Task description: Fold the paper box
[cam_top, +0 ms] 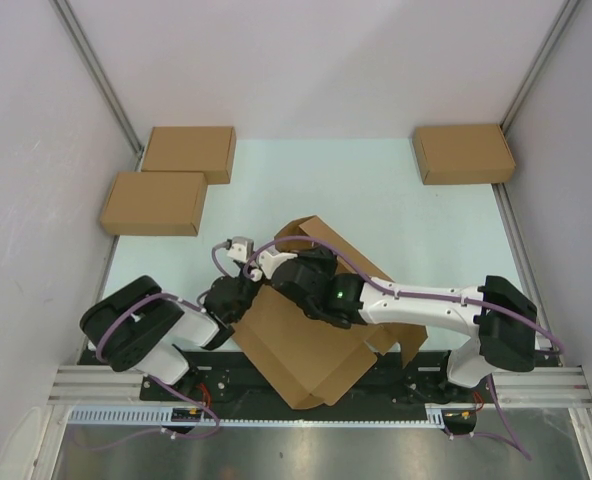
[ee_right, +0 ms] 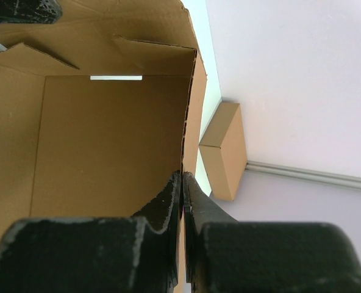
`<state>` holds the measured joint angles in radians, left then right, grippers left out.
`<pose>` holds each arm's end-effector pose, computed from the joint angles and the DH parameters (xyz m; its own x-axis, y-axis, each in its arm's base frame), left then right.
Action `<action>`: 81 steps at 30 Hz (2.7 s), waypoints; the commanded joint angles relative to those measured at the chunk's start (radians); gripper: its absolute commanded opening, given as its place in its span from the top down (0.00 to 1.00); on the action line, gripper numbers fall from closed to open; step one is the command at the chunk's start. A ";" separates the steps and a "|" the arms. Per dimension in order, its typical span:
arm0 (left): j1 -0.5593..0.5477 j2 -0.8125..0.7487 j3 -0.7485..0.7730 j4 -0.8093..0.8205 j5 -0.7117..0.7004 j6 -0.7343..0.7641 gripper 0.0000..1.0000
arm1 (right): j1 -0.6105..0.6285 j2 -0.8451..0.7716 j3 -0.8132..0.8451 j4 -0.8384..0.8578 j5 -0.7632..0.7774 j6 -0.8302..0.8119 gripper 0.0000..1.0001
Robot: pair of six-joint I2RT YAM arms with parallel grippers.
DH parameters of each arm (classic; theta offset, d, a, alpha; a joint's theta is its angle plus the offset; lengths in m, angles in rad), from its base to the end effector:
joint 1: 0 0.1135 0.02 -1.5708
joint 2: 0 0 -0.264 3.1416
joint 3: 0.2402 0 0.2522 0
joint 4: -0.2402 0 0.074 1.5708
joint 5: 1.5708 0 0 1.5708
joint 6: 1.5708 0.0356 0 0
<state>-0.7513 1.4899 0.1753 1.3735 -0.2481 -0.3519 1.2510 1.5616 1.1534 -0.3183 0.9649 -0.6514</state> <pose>0.1719 -0.1486 0.1613 -0.1259 -0.3396 -0.9321 0.4678 0.8082 -0.3576 0.1336 0.3104 0.2727 0.0446 -0.9637 -0.2634 -0.4029 0.2239 -0.8874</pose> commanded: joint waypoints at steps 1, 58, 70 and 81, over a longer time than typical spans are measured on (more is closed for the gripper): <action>-0.043 0.052 -0.016 0.352 -0.023 -0.050 1.00 | 0.021 0.000 -0.001 0.013 -0.025 0.007 1.00; -0.103 0.132 0.035 0.352 -0.125 0.010 1.00 | -0.146 -0.297 0.100 -0.119 -0.382 0.378 0.50; -0.111 0.135 0.039 0.352 -0.123 0.011 1.00 | -0.341 -0.272 0.100 -0.101 -0.679 0.529 0.50; -0.115 0.121 0.038 0.352 -0.122 0.031 1.00 | -0.397 -0.196 0.089 -0.076 -0.822 0.575 0.50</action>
<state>-0.8482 1.6032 0.2100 1.4277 -0.3828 -0.3550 0.8631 1.3422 1.2198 -0.4198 0.2104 -0.1040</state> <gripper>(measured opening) 0.009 0.501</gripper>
